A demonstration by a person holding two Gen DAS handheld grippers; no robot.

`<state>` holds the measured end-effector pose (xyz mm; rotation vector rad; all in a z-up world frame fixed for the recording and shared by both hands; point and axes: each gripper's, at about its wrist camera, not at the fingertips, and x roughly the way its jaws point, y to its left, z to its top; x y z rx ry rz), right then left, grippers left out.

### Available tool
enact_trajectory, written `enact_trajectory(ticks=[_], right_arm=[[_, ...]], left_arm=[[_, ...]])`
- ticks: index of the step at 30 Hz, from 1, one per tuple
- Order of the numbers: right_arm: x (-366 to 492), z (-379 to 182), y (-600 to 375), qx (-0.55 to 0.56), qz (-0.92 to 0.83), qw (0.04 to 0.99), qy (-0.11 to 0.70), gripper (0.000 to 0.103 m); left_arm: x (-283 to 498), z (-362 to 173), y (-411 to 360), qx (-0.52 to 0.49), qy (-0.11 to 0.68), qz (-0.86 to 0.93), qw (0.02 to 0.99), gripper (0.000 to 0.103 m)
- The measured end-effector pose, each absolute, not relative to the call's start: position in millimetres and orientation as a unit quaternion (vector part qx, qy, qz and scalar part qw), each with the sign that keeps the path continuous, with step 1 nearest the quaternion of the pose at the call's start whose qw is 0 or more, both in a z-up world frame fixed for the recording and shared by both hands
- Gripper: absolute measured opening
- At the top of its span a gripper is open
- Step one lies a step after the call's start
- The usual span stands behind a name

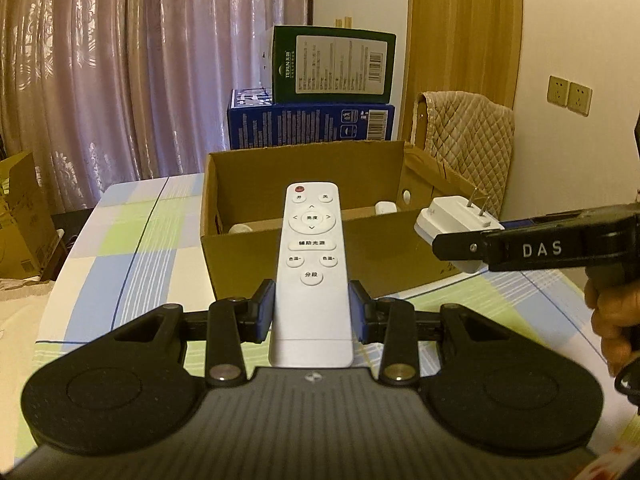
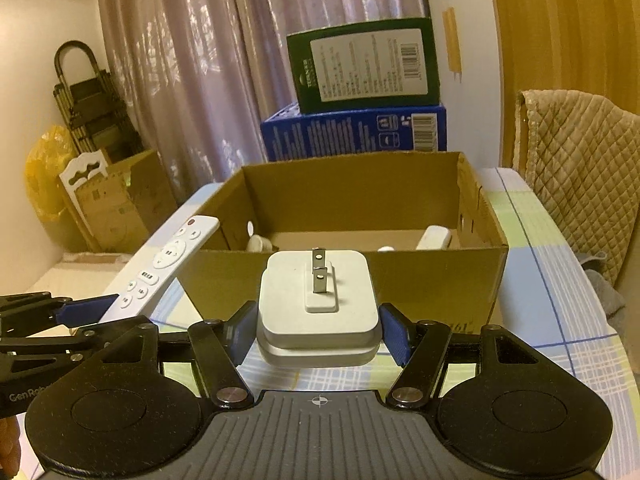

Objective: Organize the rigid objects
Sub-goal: 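Carry the remote with the left gripper into the box while the right gripper carries the square plug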

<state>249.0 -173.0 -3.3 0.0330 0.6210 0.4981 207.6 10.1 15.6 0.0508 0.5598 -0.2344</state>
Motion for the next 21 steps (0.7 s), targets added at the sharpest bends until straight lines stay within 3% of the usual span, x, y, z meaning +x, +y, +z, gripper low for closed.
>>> enact_trajectory(ticks=[21], right_arm=[[266, 16, -182, 0.03, 0.206, 0.945, 0.251, 0.062]], left_arm=[[255, 31, 3, 0.016, 0.264, -0.131, 0.956, 0.033]])
